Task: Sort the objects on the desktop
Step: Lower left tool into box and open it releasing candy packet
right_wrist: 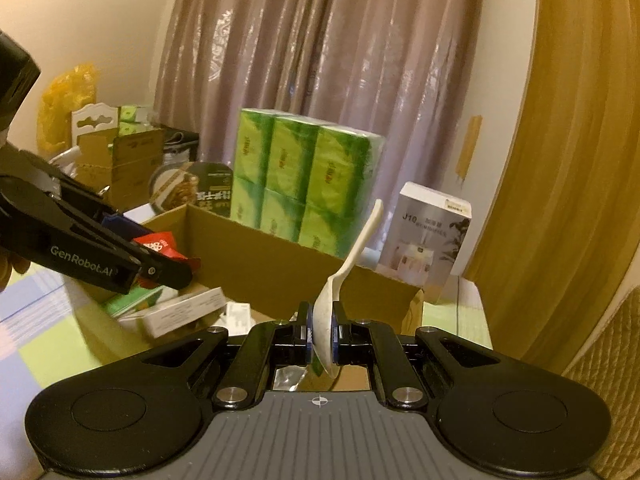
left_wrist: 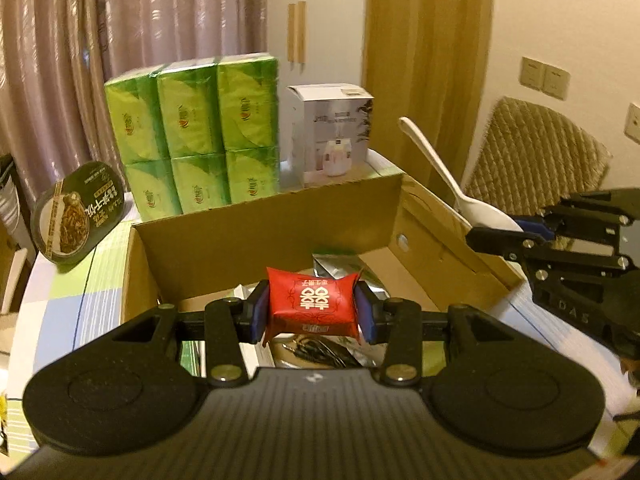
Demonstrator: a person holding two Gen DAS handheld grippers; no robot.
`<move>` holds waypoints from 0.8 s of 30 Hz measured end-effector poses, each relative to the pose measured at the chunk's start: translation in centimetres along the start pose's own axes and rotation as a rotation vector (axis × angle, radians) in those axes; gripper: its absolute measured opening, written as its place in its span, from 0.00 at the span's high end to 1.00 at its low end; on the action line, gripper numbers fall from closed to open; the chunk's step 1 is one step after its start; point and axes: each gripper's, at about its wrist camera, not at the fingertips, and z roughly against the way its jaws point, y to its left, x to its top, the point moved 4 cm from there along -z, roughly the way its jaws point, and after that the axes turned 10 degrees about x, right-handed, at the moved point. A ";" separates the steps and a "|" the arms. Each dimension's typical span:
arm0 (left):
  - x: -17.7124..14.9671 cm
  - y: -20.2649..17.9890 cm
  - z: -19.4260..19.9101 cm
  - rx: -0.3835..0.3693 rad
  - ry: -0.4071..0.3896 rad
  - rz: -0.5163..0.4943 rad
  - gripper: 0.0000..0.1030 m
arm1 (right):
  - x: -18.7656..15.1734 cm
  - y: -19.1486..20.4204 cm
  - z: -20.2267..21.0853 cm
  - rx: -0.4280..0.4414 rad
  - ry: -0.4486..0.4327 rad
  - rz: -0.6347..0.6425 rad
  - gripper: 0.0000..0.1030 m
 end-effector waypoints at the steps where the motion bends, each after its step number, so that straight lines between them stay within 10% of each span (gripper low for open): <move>1: 0.1 0.1 -0.5 -0.001 0.003 0.010 0.63 | 0.0 -0.2 -0.3 0.000 0.002 -0.006 0.95; 24: -0.6 0.3 -4.7 0.028 0.060 0.041 0.54 | -0.9 -1.8 -3.2 0.023 0.043 -0.058 0.95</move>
